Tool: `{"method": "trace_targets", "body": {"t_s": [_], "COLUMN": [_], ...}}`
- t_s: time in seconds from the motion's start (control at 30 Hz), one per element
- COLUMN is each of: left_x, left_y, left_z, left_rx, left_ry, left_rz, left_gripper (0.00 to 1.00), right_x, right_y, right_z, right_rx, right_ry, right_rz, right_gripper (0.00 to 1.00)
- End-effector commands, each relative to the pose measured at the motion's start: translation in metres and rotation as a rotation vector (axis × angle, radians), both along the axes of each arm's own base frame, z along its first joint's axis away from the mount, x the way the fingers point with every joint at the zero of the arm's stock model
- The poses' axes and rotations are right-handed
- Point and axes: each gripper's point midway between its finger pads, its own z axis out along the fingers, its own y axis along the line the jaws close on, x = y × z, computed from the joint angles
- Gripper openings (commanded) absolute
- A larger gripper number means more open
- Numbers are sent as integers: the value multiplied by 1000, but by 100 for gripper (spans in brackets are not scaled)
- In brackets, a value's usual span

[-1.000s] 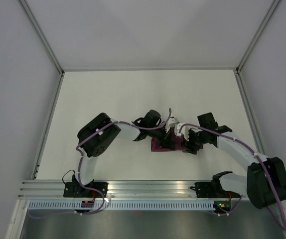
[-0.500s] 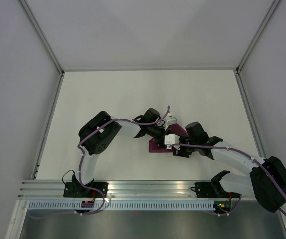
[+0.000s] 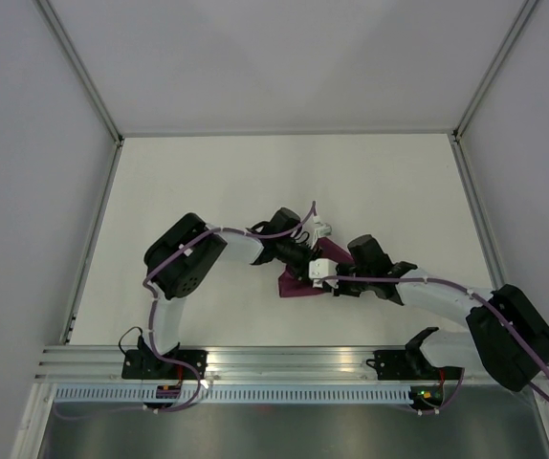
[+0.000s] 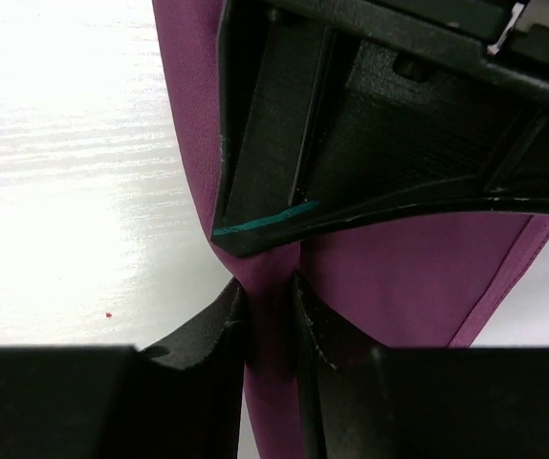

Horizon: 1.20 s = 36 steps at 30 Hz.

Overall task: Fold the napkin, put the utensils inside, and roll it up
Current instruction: Roll the napkin with the utensil

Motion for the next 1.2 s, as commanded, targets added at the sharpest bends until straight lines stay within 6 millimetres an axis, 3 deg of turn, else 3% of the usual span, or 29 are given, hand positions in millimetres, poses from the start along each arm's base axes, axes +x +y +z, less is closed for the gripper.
{"method": "trace_targets", "body": {"t_s": [0.0, 0.13, 0.33, 0.37, 0.43, 0.47, 0.5, 0.63, 0.7, 0.73, 0.77, 0.87, 1.17], "left_x": [-13, -1, 35, 40, 53, 53, 55, 46, 45, 32, 37, 26, 5], "left_y": [47, 47, 47, 57, 60, 73, 76, 84, 87, 80, 83, 67, 22], "left_z": [-44, -21, 38, 34, 65, 59, 82, 106, 106, 107, 108, 109, 83], "left_rx": [291, 266, 153, 183, 96, 110, 48, -70, -50, -57, -17, 22, 81], "left_ry": [113, 53, -160, -193, -295, -323, -375, -523, -658, -705, -807, -966, -1183], "left_rz": [150, 221, 396, 454, 529, 576, 611, 631, 627, 587, 599, 520, 258], "left_gripper": [35, 42, 47, 47, 47, 47, 47, 51, 52, 54, 55, 60, 64], "right_x": [-15, -21, -32, -33, -36, -35, -41, -33, -35, -28, -26, -22, -13], "right_y": [-11, -7, -1, -1, -1, -1, -5, -6, -7, -7, -7, -8, -9], "right_z": [-19, -19, -18, -18, -18, -18, -18, -22, -22, -25, -26, -29, -42], "right_rx": [-61, -57, -66, -64, -72, -71, -86, -102, -104, -106, -108, -121, -154], "right_ry": [105, 163, 336, 360, 438, 462, 511, 616, 666, 688, 700, 759, 818], "right_rz": [-21, 8, 72, 78, 98, 106, 106, 116, 123, 113, 117, 103, 84], "right_gripper": [13, 8, 6, 7, 6, 6, 6, 6, 6, 6, 6, 6, 6]}}
